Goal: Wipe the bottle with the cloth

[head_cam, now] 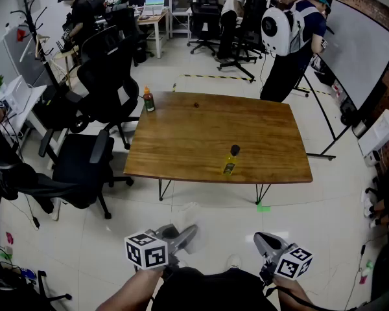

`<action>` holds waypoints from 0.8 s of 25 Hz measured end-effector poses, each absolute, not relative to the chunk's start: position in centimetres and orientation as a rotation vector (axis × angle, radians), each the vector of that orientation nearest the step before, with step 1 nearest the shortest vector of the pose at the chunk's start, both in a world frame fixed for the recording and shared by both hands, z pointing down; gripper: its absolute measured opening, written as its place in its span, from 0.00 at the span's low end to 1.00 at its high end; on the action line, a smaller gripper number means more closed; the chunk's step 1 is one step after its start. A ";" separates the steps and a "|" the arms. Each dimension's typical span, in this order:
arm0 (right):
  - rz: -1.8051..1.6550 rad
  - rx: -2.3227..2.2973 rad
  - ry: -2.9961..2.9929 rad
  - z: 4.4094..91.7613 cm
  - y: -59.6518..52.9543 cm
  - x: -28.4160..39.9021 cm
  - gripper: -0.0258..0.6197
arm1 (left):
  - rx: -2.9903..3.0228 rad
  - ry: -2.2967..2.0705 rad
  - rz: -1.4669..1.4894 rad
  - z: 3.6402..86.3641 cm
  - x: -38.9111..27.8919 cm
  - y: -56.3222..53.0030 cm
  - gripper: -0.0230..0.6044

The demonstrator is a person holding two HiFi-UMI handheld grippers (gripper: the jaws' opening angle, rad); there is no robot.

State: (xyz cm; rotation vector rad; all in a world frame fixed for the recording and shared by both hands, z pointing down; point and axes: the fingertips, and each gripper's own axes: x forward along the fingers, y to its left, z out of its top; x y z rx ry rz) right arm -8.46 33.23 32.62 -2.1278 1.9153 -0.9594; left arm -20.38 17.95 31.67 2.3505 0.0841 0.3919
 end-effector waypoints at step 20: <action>-0.737 -2.262 2.240 32.2 22.2 6.3 0.05 | 2.315 -0.138 0.343 33.7 -14.6 9.9 0.20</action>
